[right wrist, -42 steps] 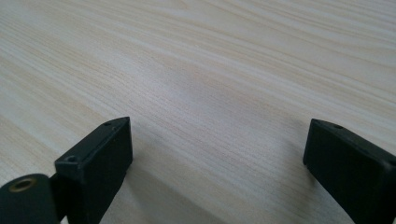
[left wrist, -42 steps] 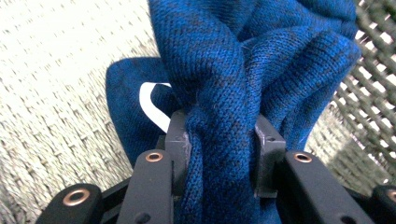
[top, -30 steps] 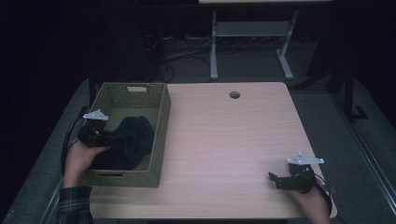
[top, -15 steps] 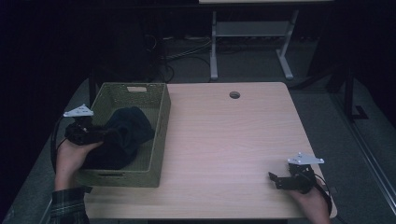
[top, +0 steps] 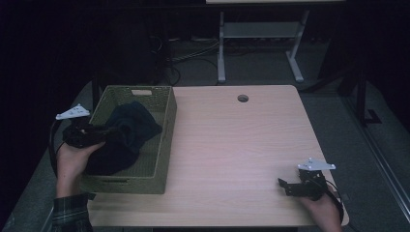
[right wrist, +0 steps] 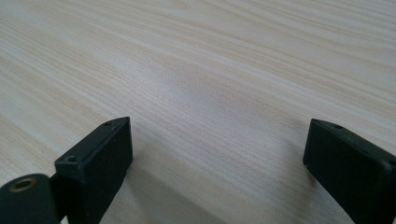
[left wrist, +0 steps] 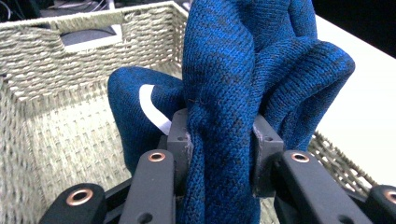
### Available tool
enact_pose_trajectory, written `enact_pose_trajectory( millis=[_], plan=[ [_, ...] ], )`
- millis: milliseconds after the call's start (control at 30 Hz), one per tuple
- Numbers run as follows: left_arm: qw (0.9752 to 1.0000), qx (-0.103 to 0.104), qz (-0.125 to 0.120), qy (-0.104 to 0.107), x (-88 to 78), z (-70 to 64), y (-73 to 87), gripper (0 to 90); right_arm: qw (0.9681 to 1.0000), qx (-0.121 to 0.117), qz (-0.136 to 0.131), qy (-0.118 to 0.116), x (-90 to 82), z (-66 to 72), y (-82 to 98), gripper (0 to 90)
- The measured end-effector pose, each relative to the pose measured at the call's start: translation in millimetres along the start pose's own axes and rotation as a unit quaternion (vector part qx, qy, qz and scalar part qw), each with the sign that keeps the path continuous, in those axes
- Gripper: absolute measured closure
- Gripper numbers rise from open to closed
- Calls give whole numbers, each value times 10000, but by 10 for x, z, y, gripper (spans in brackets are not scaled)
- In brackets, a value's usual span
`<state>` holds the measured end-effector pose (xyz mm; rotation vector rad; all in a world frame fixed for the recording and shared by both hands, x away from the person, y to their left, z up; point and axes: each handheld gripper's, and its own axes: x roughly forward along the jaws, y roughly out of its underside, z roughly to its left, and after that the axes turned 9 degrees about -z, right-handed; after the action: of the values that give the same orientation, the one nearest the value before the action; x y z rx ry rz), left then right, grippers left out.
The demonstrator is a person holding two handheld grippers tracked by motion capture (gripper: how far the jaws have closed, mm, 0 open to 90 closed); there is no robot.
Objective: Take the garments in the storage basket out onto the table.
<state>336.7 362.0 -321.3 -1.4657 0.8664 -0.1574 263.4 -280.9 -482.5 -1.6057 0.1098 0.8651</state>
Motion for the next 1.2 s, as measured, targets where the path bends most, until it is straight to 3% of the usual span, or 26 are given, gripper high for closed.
enact_pose_trajectory(
  millis=[433, 733, 1200],
  plan=[
    [9991, 46, -280, 312, -4, -49, -186, 672, 10000, 5, 1, -9, -1, 1, 0, 77],
    [9970, 78, -502, 583, 2, -127, -351, 672, 10000, 3, -2, -8, -2, 0, 0, 77],
    [9943, 238, -730, 736, -14, -272, -613, 672, 10000, 0, -5, -8, -1, 0, 0, 77]
  ],
)
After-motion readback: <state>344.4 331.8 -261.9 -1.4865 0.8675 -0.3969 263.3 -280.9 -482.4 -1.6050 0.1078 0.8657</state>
